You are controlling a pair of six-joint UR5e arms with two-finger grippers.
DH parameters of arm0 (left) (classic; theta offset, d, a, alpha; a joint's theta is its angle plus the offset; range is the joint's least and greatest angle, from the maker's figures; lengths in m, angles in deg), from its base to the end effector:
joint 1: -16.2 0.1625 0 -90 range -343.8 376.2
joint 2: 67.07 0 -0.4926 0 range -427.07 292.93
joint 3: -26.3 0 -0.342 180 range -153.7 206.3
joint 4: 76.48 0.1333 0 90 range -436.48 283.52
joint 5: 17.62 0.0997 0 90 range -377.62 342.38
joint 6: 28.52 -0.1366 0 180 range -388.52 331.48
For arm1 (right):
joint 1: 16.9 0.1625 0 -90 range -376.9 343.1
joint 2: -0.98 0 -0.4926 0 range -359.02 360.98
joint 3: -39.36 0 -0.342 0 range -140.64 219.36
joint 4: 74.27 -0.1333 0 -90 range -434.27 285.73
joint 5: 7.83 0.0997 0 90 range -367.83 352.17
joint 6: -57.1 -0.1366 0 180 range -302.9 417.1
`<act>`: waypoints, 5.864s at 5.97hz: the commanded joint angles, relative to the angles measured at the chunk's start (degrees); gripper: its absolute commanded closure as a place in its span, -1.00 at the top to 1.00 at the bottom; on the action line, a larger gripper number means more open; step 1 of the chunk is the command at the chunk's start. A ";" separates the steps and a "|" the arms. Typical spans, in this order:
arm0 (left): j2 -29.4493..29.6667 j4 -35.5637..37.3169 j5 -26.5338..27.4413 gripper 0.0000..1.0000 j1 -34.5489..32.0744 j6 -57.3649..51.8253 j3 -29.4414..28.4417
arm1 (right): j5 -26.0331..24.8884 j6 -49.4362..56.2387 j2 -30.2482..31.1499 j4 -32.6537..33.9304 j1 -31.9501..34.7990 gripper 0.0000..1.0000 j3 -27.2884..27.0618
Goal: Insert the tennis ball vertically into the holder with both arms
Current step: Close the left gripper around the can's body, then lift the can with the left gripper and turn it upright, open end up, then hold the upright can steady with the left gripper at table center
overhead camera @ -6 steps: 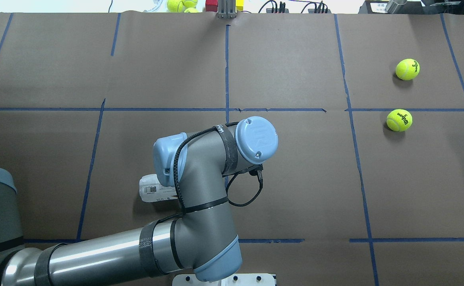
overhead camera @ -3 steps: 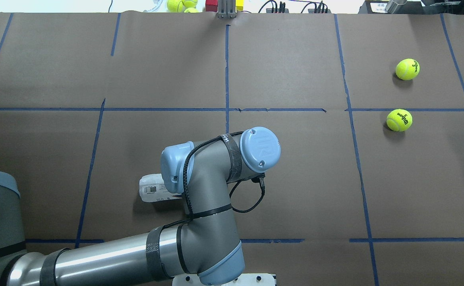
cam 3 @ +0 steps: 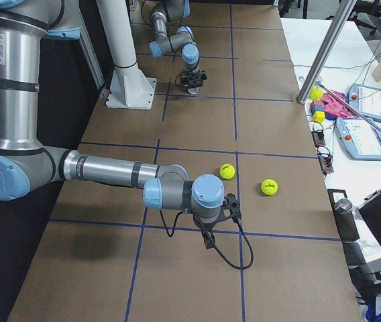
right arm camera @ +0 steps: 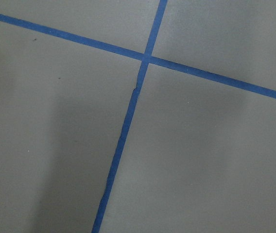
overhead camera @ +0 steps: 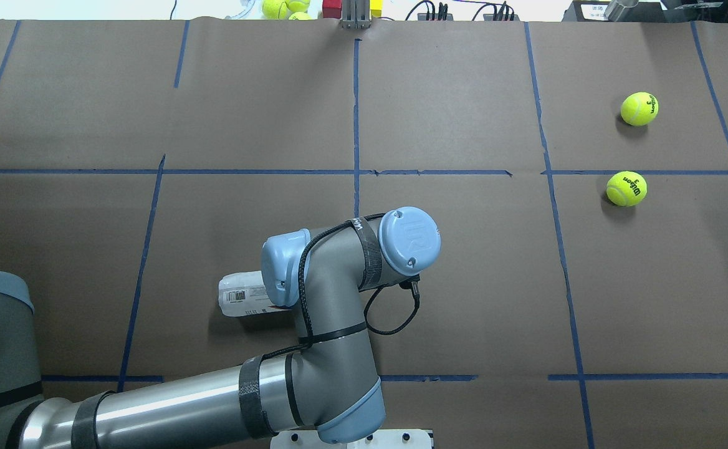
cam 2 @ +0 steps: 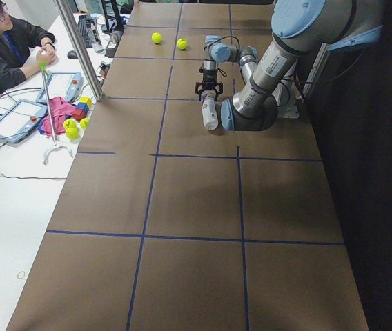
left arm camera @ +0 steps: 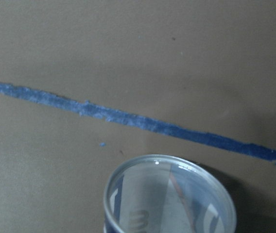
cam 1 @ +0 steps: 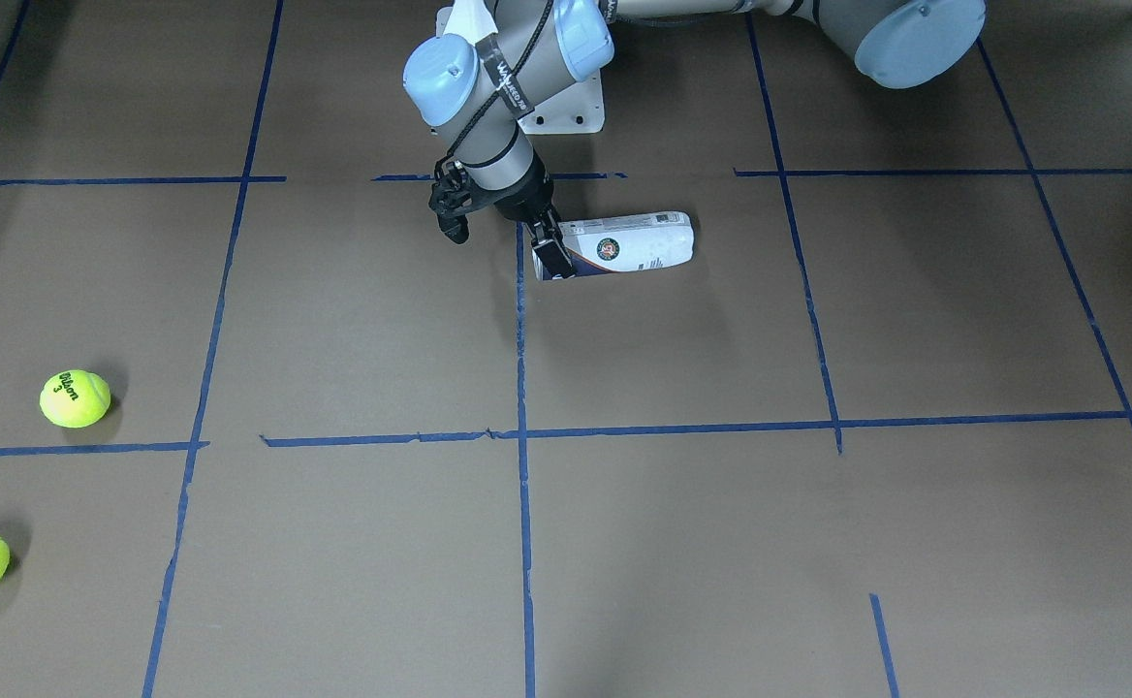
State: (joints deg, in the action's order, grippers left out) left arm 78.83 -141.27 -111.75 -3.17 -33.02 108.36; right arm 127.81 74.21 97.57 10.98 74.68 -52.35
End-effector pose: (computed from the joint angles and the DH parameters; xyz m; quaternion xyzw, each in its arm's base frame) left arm 0.6964 -0.3757 0.2718 0.1459 0.1371 0.6029 0.7723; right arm 0.0462 -0.3826 0.7767 0.0619 -0.3829 -0.1241 0.9133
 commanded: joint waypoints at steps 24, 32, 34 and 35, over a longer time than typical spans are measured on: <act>-16.61 -88.95 -2.23 0.49 -8.50 16.36 14.22 | -0.02 0.02 -0.09 -0.09 0.00 1.00 0.56; -18.10 -116.71 4.31 0.51 -8.67 16.54 -8.66 | 0.07 -0.07 -0.09 -0.09 0.00 1.00 0.47; -18.10 -116.71 5.35 0.55 -8.59 20.22 -8.84 | 0.07 -0.07 -0.09 -0.09 0.00 1.00 0.47; -18.28 -116.71 5.36 0.56 -8.50 20.23 -9.63 | 0.07 -0.07 -0.09 -0.09 0.00 1.00 0.47</act>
State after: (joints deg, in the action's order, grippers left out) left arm 60.65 -257.96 -106.58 -11.74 -13.16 99.34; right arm 127.87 74.15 97.49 10.89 74.68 -51.87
